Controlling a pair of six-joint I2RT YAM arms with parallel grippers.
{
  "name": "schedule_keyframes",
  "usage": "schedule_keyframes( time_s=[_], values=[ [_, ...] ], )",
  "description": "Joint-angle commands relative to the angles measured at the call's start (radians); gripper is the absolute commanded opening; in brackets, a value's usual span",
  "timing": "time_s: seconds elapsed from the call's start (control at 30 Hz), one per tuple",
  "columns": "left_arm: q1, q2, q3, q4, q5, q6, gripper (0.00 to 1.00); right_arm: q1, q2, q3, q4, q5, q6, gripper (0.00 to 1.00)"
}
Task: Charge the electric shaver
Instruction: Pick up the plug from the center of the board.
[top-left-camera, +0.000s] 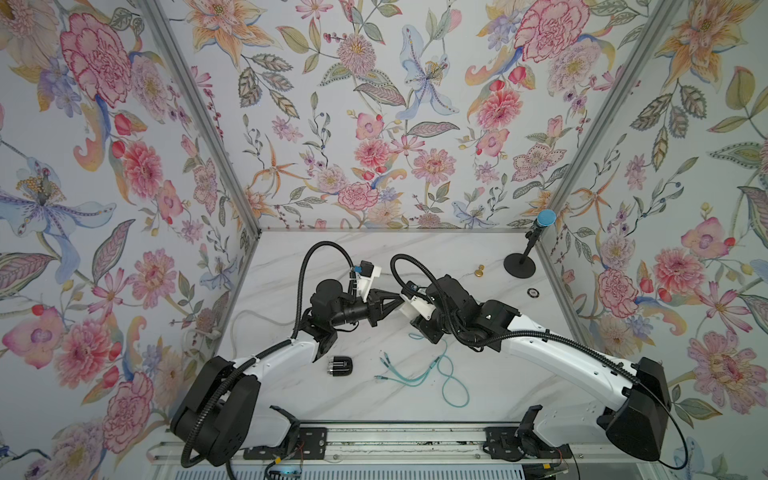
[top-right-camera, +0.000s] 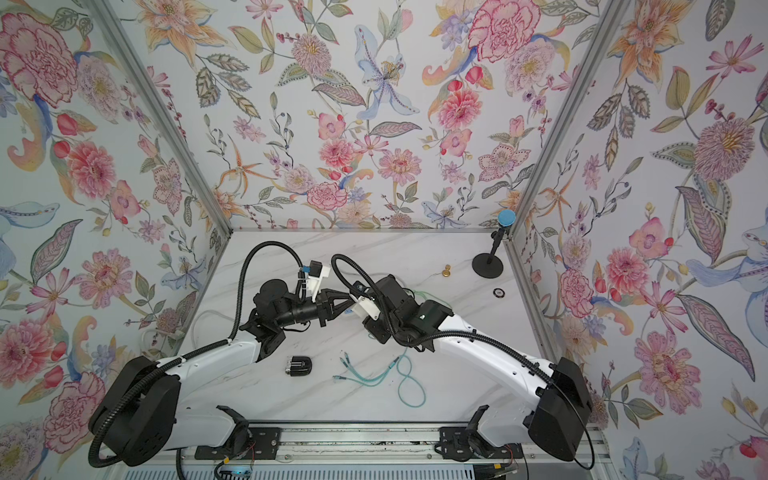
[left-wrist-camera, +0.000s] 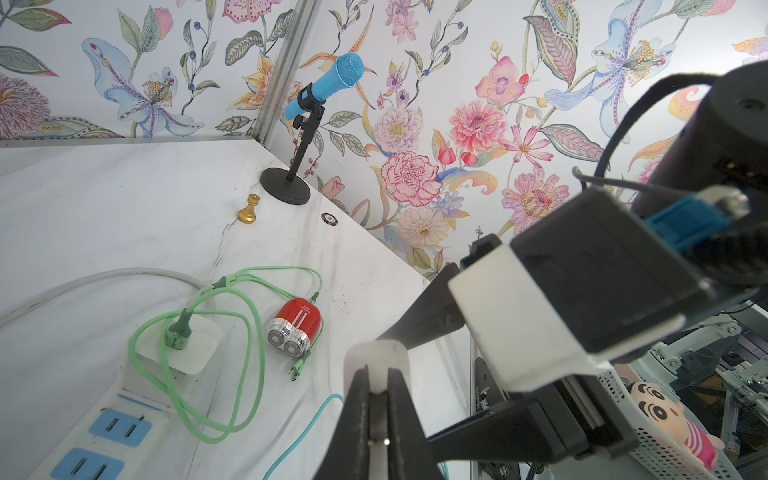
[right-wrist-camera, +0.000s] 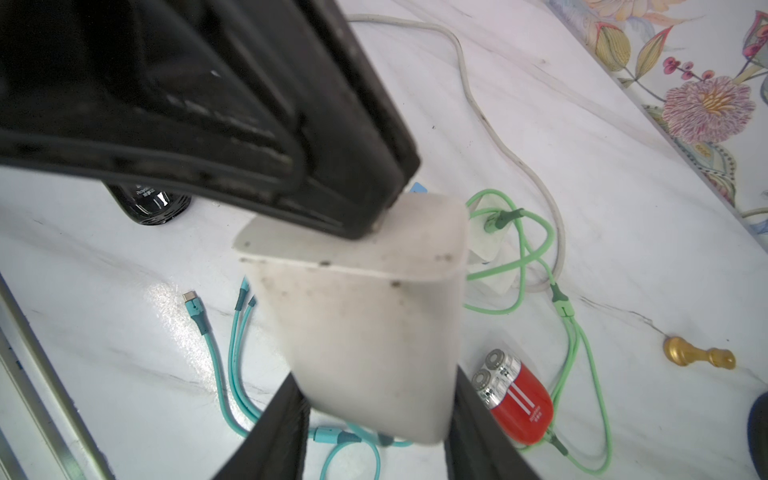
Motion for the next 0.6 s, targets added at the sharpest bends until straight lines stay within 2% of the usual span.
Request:
schedule_keyframes(
  time_s=[0.0, 0.23, 0.47, 0.57],
  values=[
    [-0.006, 0.021, -0.012, 0.003, 0.073, 0.014, 0.00, 0.002, -0.049, 0.010, 0.119, 0.017, -0.006, 0.19],
    [-0.002, 0.007, -0.013, 0.006, 0.058, 0.018, 0.00, -0.008, -0.067, -0.025, 0.149, 0.042, 0.017, 0.30],
    [0.012, -0.003, -0.011, 0.034, 0.035, 0.010, 0.00, -0.052, -0.187, -0.128, 0.192, 0.021, 0.096, 0.59],
    [0.029, -0.011, -0.009, 0.062, 0.021, -0.004, 0.00, -0.069, -0.269, -0.187, 0.201, 0.011, 0.138, 0.63]
  ],
)
